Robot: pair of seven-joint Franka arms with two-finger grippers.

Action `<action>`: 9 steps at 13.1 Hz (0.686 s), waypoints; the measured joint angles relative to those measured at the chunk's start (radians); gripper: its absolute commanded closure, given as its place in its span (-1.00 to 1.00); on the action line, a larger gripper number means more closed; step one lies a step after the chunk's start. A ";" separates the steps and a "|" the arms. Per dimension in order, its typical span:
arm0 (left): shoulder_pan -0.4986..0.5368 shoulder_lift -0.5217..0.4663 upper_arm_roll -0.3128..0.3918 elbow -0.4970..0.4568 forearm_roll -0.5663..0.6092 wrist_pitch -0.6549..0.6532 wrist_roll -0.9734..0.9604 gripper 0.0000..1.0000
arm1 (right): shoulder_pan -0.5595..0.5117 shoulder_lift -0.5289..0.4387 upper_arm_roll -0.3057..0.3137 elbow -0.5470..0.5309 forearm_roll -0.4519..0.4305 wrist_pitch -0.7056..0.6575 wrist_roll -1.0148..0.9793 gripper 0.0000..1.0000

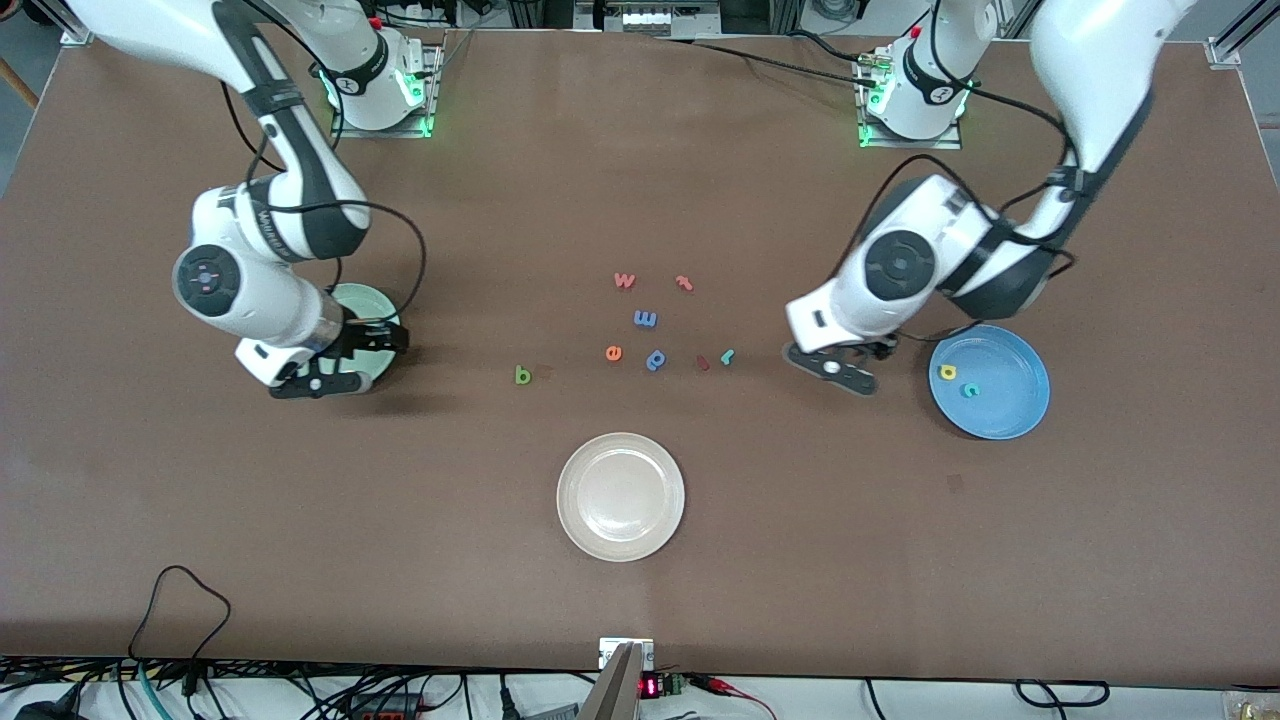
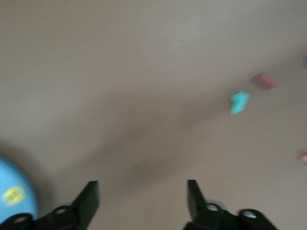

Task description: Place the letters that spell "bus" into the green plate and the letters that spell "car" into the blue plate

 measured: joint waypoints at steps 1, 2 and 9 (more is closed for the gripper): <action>-0.037 0.026 0.001 0.001 0.000 0.055 -0.006 -0.28 | 0.041 0.012 0.000 0.015 0.000 0.003 0.033 -0.69; -0.062 0.057 0.002 0.001 0.000 0.107 -0.012 -0.24 | 0.080 0.029 0.000 0.035 0.000 0.007 0.065 -0.59; -0.196 0.195 0.118 -0.001 0.082 0.339 -0.016 -0.23 | 0.220 0.213 -0.013 0.193 -0.065 0.028 0.248 0.04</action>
